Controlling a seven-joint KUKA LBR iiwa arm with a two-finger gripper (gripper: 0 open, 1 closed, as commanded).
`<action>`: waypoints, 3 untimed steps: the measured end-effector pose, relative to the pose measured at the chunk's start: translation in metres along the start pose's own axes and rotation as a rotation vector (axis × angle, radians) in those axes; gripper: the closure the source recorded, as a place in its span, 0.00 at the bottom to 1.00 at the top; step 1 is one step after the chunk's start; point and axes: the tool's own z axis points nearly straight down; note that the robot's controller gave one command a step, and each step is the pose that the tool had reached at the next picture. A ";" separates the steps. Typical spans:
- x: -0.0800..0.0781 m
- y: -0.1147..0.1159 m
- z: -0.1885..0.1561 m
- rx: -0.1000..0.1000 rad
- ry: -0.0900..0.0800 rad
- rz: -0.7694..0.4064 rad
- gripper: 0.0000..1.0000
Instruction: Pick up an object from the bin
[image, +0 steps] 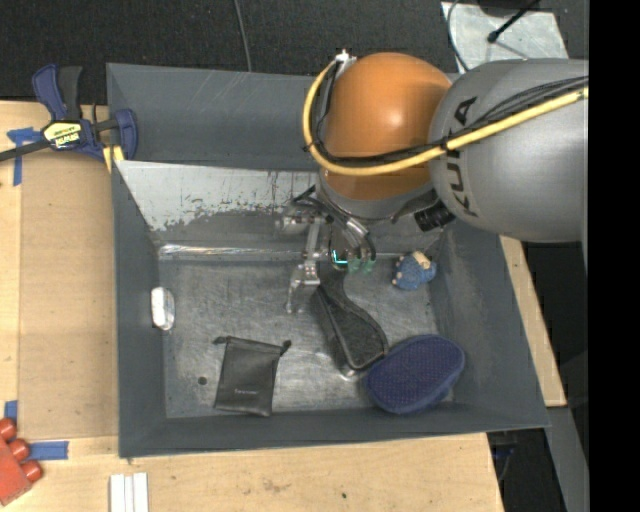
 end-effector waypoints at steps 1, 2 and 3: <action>0.070 0.057 0.142 0.001 -0.013 -0.266 0.00; 0.097 0.066 0.113 0.001 -0.008 -0.823 0.00; 0.085 0.066 0.110 0.003 -0.009 -1.205 0.00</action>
Offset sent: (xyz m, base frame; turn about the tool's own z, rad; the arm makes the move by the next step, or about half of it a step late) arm -0.0737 0.0563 -0.1435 -0.2654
